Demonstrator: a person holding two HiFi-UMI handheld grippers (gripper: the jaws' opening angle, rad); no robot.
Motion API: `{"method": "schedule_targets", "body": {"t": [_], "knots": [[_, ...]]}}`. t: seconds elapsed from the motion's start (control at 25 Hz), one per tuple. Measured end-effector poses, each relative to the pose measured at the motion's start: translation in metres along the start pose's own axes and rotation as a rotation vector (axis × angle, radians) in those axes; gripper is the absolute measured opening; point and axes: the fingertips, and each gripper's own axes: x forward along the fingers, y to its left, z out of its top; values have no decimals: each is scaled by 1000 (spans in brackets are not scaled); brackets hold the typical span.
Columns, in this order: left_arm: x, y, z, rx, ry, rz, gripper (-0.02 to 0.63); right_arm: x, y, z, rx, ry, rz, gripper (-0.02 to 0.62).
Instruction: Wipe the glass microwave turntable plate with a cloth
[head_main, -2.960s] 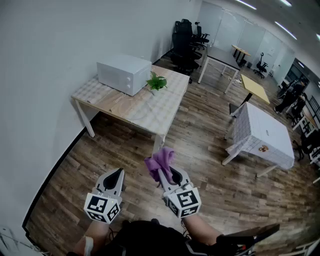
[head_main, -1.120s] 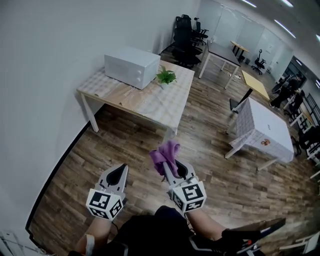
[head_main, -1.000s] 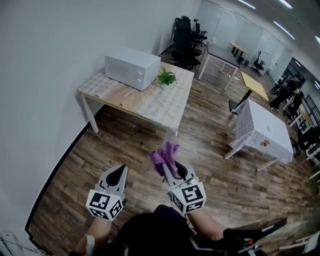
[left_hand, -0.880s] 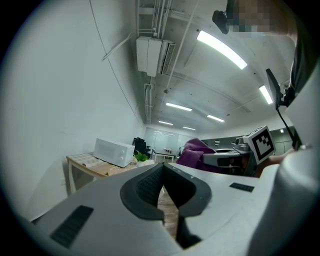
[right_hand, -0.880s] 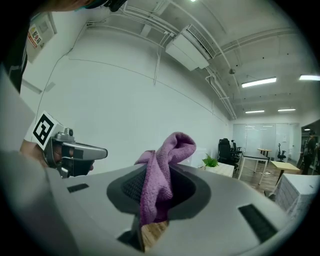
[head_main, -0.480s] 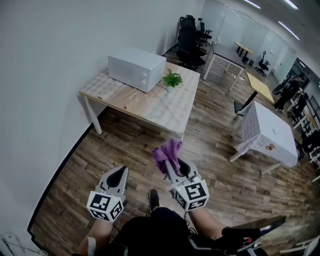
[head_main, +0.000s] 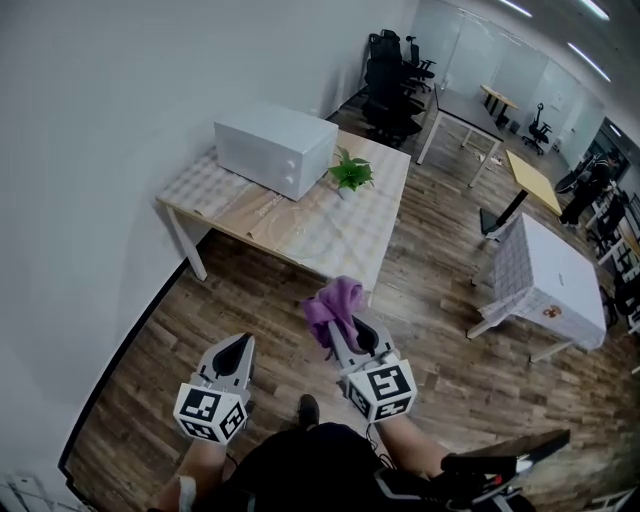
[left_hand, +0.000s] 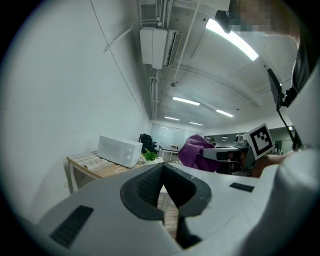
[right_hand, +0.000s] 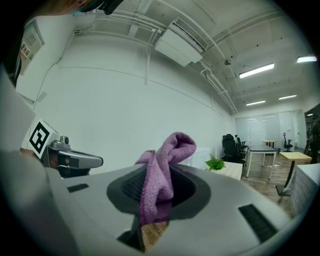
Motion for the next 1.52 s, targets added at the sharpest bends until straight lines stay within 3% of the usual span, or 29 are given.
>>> {"method": "schedule_targets", "body": {"t": [0.2, 0.68, 1.04, 1.52], "knots": [[40, -1, 6, 10, 24, -14, 4, 29, -32, 3, 22, -2, 11, 94], [108, 8, 8, 31, 57, 50, 3, 62, -89, -2, 84, -28, 40, 94], [161, 8, 11, 36, 67, 50, 3, 80, -126, -6, 92, -17, 76, 94], [208, -3, 14, 94, 87, 39, 3, 95, -183, -14, 113, -30, 20, 94]]}}
